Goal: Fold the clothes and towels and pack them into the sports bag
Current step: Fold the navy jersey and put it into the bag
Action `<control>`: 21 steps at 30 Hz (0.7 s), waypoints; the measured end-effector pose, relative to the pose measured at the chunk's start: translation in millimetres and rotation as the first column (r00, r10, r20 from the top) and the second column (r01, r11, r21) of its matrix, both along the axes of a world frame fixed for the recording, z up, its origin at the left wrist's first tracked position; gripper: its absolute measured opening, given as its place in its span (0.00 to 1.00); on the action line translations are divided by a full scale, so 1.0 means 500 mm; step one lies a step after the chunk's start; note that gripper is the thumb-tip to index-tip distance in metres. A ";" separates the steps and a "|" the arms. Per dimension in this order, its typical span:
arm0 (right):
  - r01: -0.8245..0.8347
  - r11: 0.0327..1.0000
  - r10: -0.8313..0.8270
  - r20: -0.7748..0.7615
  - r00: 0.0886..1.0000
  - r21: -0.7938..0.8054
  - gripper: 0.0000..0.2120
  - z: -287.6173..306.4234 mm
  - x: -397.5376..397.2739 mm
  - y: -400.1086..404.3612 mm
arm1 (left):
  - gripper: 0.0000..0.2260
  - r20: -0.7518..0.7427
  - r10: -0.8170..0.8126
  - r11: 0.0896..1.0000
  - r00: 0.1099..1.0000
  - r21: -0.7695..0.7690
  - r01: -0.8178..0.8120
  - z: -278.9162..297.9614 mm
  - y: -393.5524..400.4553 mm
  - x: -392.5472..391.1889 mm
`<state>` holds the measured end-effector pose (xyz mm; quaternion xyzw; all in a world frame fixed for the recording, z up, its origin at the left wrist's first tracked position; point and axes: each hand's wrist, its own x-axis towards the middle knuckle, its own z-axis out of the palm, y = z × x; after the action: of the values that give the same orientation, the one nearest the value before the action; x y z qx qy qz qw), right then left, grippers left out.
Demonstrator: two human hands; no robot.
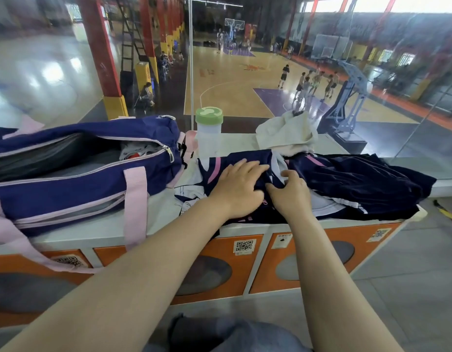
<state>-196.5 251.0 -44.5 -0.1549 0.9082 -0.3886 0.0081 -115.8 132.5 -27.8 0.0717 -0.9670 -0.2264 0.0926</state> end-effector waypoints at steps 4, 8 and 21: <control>-0.006 0.999 0.007 -0.026 1.000 0.054 0.25 0.006 -0.018 0.001 | 0.20 0.117 0.048 0.995 0.992 0.079 -0.058 -0.006 -0.007 -0.040; -0.076 0.995 0.062 -0.221 0.973 -0.060 0.20 0.039 -0.054 -0.033 | 0.19 0.043 0.017 0.999 0.999 0.034 -0.019 -0.039 -0.020 -0.037; -0.500 0.563 0.498 0.213 0.841 0.659 0.15 0.163 -0.143 -0.124 | 0.29 0.015 0.467 0.669 0.884 0.648 -0.364 -0.028 -0.042 -0.045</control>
<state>-267.8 188.9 37.0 -0.3896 0.9041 -0.0027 0.1758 -138.2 111.6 -41.8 0.3001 -0.7804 -0.5162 0.1857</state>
